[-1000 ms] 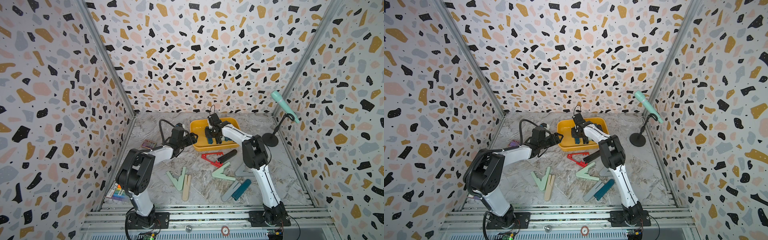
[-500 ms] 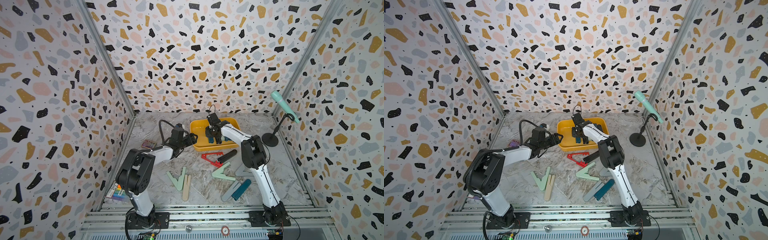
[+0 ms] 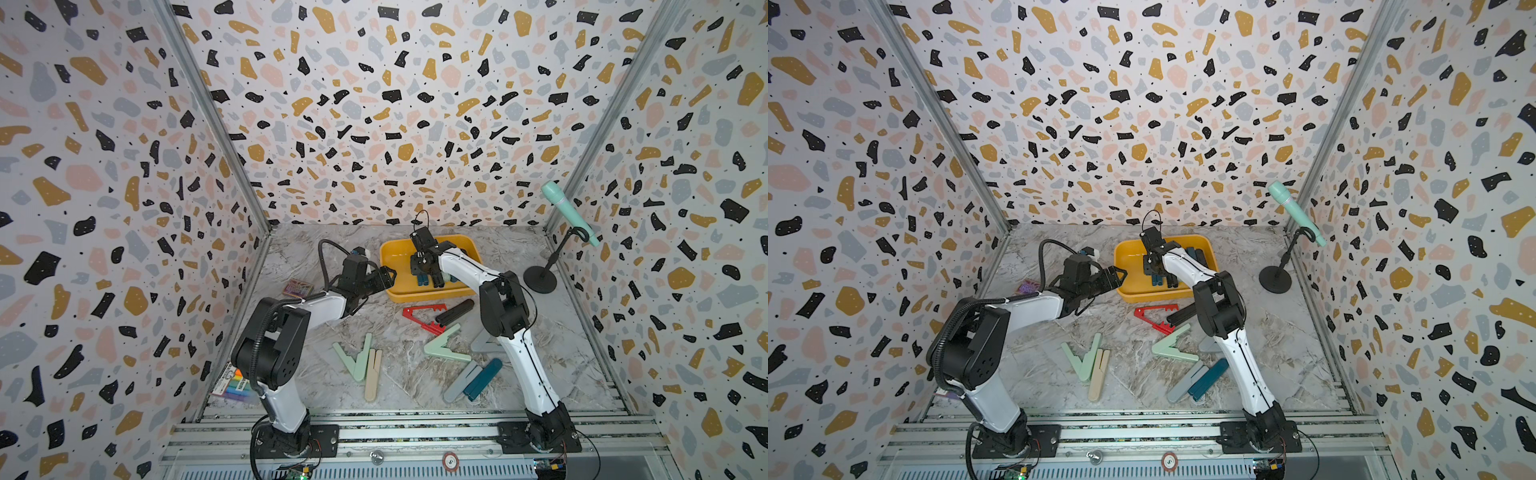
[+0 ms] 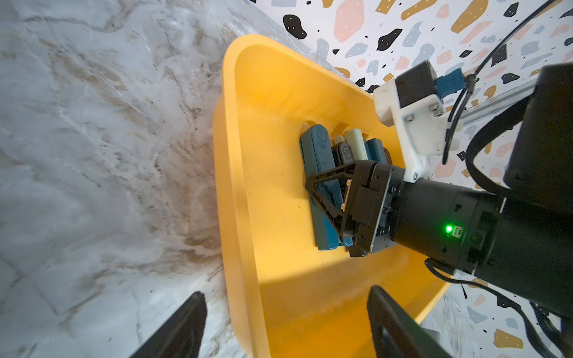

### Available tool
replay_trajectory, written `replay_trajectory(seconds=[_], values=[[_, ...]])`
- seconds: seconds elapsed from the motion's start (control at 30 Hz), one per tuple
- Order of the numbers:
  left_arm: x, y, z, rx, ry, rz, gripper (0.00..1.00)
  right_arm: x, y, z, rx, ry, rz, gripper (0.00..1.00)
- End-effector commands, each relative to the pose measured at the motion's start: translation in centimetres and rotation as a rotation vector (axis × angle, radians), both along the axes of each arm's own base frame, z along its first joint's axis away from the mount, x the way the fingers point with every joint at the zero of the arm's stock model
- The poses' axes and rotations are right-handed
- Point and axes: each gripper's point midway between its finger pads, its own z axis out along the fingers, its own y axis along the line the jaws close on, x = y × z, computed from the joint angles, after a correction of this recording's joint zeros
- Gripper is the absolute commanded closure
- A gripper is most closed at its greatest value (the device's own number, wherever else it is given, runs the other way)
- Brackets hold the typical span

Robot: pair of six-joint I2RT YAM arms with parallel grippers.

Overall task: Put the pruning pliers into the storage box
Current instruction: Place the pruning pliers in the storage box.

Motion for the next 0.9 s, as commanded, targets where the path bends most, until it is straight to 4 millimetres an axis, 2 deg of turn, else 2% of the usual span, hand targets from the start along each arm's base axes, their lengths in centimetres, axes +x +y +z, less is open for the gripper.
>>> replay_trajectory(seconds=[0.0, 0.17, 0.23, 0.4, 0.5, 0.6, 0.7, 0.87], values=[[0.3, -0.1, 0.4, -0.012, -0.029, -0.012, 0.2, 0.7, -1.2, 1.7, -0.04, -0.028, -0.029, 0.54], [0.1, 0.0, 0.6, -0.005, -0.031, -0.011, 0.2, 0.7, -1.7, 1.5, -0.067, -0.027, -0.013, 0.55], [0.1, 0.5, 0.8, 0.015, -0.038, 0.001, 0.2, 0.9, -1.5, 2.1, -0.053, -0.036, -0.006, 0.54], [-0.2, 2.2, 1.9, 0.098, -0.064, 0.053, 0.17, 1.4, 0.0, 6.5, 0.026, -0.12, 0.033, 0.44], [-1.6, 3.7, 3.1, 0.196, -0.084, 0.111, 0.12, 1.6, 0.4, 9.4, 0.066, -0.171, 0.048, 0.4], [-3.7, 4.7, 4.2, 0.291, -0.1, 0.163, 0.07, 1.4, 0.4, 11.8, 0.102, -0.215, 0.059, 0.37], [-6.6, 5.7, 4.5, 0.338, -0.09, 0.215, 0.05, 1.2, 0.1, 14.4, 0.129, -0.269, 0.075, 0.31], [-12.8, 5.9, 5.0, 0.403, -0.101, 0.303, 0.02, 0.3, -0.8, 18.2, 0.144, -0.375, 0.113, 0.26]])
